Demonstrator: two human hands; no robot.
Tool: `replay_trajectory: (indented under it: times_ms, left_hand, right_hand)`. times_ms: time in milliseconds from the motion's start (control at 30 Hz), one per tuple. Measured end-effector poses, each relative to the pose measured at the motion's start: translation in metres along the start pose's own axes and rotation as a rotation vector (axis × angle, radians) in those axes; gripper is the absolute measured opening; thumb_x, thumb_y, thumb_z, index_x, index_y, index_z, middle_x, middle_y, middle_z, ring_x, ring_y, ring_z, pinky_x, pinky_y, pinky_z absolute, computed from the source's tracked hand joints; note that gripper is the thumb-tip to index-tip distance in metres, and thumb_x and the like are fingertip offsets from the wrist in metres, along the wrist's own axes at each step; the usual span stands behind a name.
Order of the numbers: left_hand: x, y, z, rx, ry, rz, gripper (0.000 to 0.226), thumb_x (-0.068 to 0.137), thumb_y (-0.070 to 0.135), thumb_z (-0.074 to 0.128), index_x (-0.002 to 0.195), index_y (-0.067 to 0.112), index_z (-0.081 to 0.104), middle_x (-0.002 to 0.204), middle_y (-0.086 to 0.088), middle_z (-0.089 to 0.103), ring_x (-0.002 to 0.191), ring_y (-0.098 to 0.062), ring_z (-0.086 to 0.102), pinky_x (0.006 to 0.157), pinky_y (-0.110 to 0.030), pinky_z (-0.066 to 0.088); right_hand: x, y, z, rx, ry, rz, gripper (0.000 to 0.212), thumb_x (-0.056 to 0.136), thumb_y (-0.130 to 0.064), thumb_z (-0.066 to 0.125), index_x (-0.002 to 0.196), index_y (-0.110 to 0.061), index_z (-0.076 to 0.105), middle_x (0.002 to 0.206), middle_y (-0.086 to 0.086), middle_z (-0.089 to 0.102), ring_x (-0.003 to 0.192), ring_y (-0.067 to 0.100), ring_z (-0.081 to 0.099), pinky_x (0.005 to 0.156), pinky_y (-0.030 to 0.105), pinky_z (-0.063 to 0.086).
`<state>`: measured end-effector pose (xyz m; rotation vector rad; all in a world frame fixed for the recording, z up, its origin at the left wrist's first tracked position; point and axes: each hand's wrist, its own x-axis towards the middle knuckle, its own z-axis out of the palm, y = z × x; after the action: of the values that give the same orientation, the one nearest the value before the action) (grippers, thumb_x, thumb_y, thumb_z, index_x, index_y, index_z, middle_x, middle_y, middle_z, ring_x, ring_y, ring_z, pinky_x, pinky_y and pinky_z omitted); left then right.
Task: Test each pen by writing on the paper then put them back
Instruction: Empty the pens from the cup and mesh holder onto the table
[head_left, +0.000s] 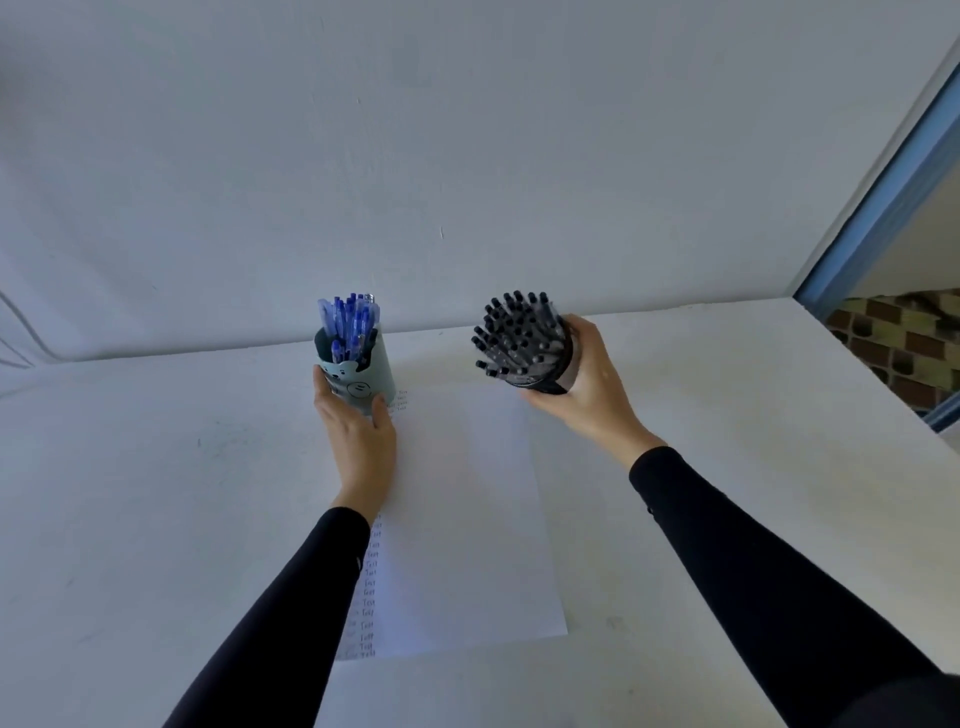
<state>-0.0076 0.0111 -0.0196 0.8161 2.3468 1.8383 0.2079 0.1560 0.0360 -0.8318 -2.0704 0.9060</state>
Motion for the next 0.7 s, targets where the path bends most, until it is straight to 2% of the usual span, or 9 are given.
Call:
replay_trajectory:
  times_ms: [67, 133, 167, 233, 300, 367, 500, 600, 700]
  left_hand:
    - [-0.001, 0.001, -0.001, 0.001, -0.001, -0.003, 0.078, 0.093, 0.003, 0.055, 0.154, 0.009, 0.007, 0.156, -0.011, 0.018, 0.139, -0.019, 0.026, 0.093, 0.005, 0.019]
    - [-0.003, 0.004, 0.000, 0.019, -0.001, 0.000, 0.078, 0.093, 0.004, 0.055, 0.154, 0.010, 0.007, 0.156, -0.010, 0.019, 0.138, -0.017, 0.027, 0.095, 0.000, 0.021]
    - [-0.004, 0.005, 0.000, 0.032, 0.000, 0.000, 0.078, 0.093, 0.005, 0.055, 0.154, 0.010, 0.006, 0.156, -0.009, 0.018, 0.139, -0.017, 0.026, 0.097, -0.005, 0.022]
    - [-0.003, 0.005, -0.001, 0.042, -0.003, -0.010, 0.080, 0.095, 0.009, 0.054, 0.154, 0.013, 0.002, 0.158, -0.007, 0.014, 0.143, -0.018, 0.023, 0.106, -0.017, 0.026]
    - [-0.001, 0.002, -0.001, 0.044, -0.018, -0.019, 0.082, 0.095, 0.014, 0.054, 0.154, 0.017, -0.003, 0.160, -0.004, 0.010, 0.145, -0.019, 0.022, 0.113, -0.036, 0.032]
    - [0.000, 0.003, -0.002, 0.044, -0.028, -0.033, 0.082, 0.095, 0.016, 0.054, 0.154, 0.019, -0.004, 0.161, -0.002, 0.010, 0.145, -0.020, 0.023, 0.112, -0.046, 0.036]
    - [-0.001, 0.004, -0.001, 0.051, -0.026, -0.044, 0.080, 0.095, 0.014, 0.054, 0.155, 0.015, 0.001, 0.159, -0.005, 0.014, 0.144, -0.020, 0.024, 0.114, -0.042, 0.033]
    - [-0.001, 0.004, -0.001, 0.048, -0.019, -0.035, 0.078, 0.095, 0.013, 0.054, 0.155, 0.014, 0.003, 0.158, -0.007, 0.017, 0.142, -0.020, 0.026, 0.113, -0.038, 0.034]
    - [-0.001, 0.003, -0.001, 0.040, -0.009, -0.022, 0.077, 0.095, 0.011, 0.054, 0.154, 0.012, 0.005, 0.155, -0.010, 0.020, 0.140, -0.021, 0.027, 0.108, -0.030, 0.034]
  right_hand:
    - [-0.007, 0.008, -0.019, -0.196, -0.019, -0.074, 0.078, 0.064, -0.038, 0.081, 0.132, -0.026, 0.043, 0.127, -0.010, 0.047, 0.119, 0.011, 0.046, 0.104, 0.046, 0.038]
    - [-0.014, 0.014, -0.035, -0.418, -0.035, -0.152, 0.074, 0.064, -0.045, 0.071, 0.131, -0.023, 0.047, 0.125, -0.002, 0.053, 0.117, 0.020, 0.049, 0.102, 0.055, 0.037]
    - [-0.018, 0.017, -0.042, -0.521, -0.043, -0.184, 0.073, 0.064, -0.045, 0.069, 0.130, -0.023, 0.047, 0.123, 0.001, 0.054, 0.116, 0.024, 0.050, 0.102, 0.056, 0.037]
    - [-0.027, 0.026, -0.054, -0.671, -0.049, -0.220, 0.076, 0.062, -0.032, 0.078, 0.130, -0.025, 0.046, 0.119, 0.003, 0.053, 0.115, 0.027, 0.051, 0.109, 0.056, 0.032]
    - [-0.037, 0.034, -0.062, -0.805, -0.055, -0.242, 0.085, 0.056, -0.018, 0.084, 0.130, -0.026, 0.044, 0.118, 0.003, 0.050, 0.113, 0.026, 0.050, 0.114, 0.050, 0.026]
    - [-0.046, 0.039, -0.066, -0.900, -0.064, -0.262, 0.092, 0.053, -0.013, 0.084, 0.134, -0.026, 0.042, 0.120, 0.004, 0.050, 0.115, 0.026, 0.049, 0.115, 0.047, 0.024]
    - [-0.054, 0.044, -0.069, -1.031, -0.024, -0.337, 0.097, 0.058, -0.002, 0.077, 0.146, -0.024, 0.042, 0.126, 0.008, 0.049, 0.122, 0.030, 0.048, 0.117, 0.048, 0.022]
    - [-0.058, 0.044, -0.070, -1.072, 0.029, -0.387, 0.095, 0.060, 0.010, 0.066, 0.146, -0.023, 0.044, 0.128, 0.010, 0.048, 0.125, 0.035, 0.045, 0.119, 0.052, 0.019]
    - [-0.060, 0.047, -0.072, -1.099, 0.060, -0.400, 0.096, 0.062, 0.014, 0.061, 0.148, -0.026, 0.043, 0.129, 0.010, 0.045, 0.128, 0.035, 0.043, 0.120, 0.054, 0.015]
